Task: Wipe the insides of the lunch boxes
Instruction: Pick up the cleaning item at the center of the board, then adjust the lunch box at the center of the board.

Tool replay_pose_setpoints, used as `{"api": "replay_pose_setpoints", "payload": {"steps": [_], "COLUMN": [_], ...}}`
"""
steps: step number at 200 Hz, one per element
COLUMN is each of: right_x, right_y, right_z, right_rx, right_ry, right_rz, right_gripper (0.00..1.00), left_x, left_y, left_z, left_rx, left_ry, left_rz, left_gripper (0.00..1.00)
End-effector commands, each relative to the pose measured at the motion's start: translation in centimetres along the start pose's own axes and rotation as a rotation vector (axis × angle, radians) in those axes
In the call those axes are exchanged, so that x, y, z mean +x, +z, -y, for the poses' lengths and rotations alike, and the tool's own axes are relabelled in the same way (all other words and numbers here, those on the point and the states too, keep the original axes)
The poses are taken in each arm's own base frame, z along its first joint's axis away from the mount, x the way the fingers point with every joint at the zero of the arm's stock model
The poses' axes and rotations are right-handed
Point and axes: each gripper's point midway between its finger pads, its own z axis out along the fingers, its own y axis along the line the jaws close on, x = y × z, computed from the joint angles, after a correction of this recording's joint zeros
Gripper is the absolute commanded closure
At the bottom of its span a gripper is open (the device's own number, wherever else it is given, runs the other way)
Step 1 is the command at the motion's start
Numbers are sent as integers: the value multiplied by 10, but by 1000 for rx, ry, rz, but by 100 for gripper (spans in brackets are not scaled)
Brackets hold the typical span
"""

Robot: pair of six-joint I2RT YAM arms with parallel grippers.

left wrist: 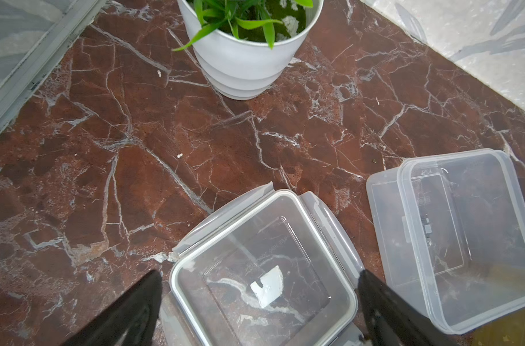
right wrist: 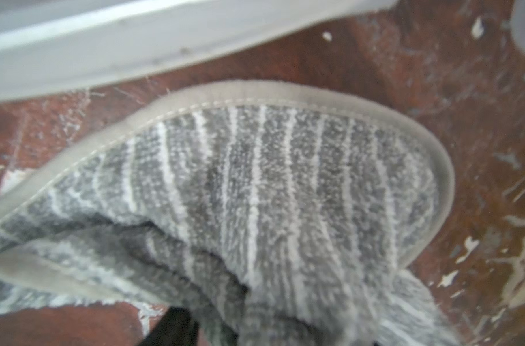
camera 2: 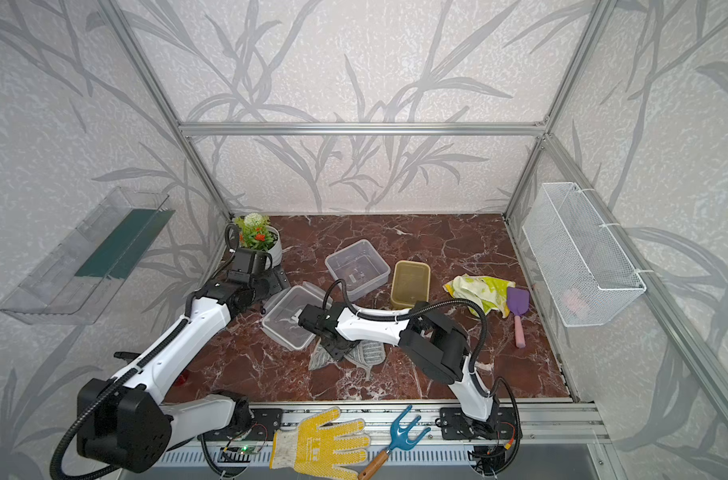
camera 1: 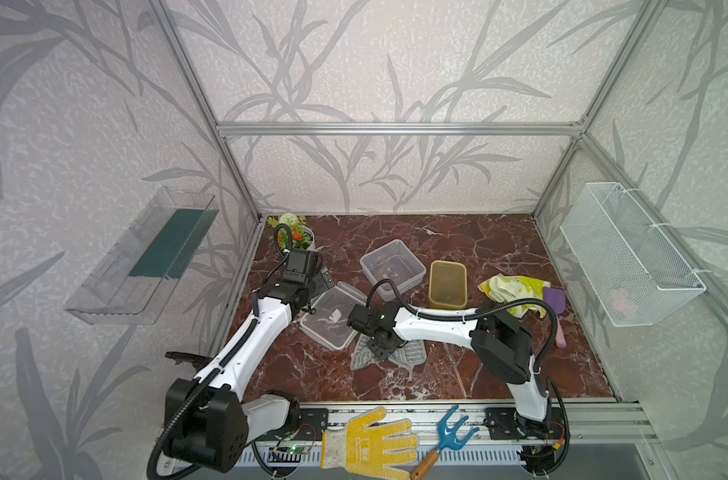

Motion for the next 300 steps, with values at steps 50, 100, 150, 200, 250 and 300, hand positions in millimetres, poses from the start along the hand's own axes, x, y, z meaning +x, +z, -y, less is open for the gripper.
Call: {"api": "replay_pose_setpoints", "payload": {"steps": [50, 100, 150, 200, 250, 300], "right_x": [-22, -38, -30, -17, -9, -24], "right_y": [-52, -153, -197, -225, -221, -210], "right_z": [34, 115, 179, 226, 233, 230], "right_rx": [49, 93, 184, 198, 201, 164], "right_ry": [40, 91, 108, 227, 224, 192], "right_rz": [210, 463, 547, 658, 654, 640], "right_gripper": [100, 100, 100, 100, 100, 100], "left_x": [-11, -4, 26, 58, 62, 63], "left_y": [2, 12, 37, 76, 108, 115], "left_z": [17, 83, 135, 154, 160, 164], "left_rx": [36, 192, 216, 169, 89, 70], "left_ry": [52, 196, 255, 280, 320, 383], "left_rz": [-11, -99, -244, -363, -393, -420], "left_gripper": [1, 8, 22, 32, 46, 72]}}
